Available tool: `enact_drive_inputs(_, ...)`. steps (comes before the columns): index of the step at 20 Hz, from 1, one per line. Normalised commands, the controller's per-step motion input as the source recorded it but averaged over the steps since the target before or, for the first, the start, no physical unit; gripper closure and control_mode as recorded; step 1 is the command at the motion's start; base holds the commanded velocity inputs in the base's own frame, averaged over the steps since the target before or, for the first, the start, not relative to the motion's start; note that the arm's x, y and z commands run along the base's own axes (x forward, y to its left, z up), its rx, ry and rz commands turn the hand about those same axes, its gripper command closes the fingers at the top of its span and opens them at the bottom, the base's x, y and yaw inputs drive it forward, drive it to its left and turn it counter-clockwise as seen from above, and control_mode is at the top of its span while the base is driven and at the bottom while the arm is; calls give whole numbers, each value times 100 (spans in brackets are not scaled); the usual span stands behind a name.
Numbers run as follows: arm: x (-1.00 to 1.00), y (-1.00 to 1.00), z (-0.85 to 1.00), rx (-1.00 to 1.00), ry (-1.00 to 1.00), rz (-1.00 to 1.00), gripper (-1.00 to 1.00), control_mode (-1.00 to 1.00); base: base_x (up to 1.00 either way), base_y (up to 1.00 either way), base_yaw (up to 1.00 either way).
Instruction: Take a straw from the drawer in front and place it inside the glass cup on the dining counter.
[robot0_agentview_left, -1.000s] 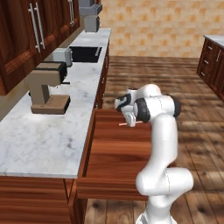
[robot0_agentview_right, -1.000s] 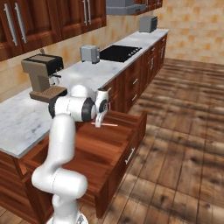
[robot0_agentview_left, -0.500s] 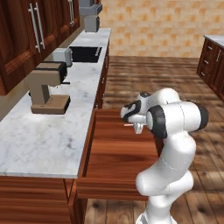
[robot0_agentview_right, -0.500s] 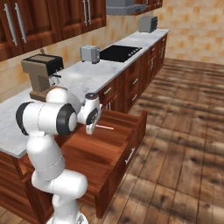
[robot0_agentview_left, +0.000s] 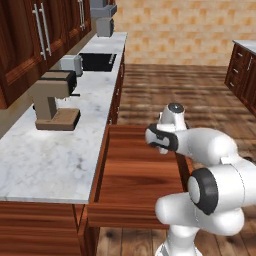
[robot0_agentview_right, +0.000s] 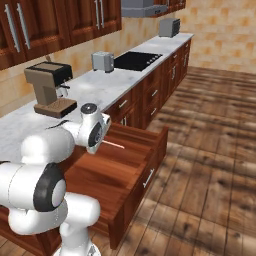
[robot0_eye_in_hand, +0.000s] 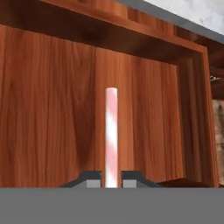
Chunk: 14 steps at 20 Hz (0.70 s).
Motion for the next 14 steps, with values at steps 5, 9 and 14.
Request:
enact_drive_inputs(5,-16,-5,100,8,10,-12,100,-100,0,0,0)
enact_drive_inputs(9,-47,-17,88,17,15,-14,100,-100,0,0,0)
enact_drive_inputs(14,-63,-11,45,16,11,-16,100,-100,0,0,0)
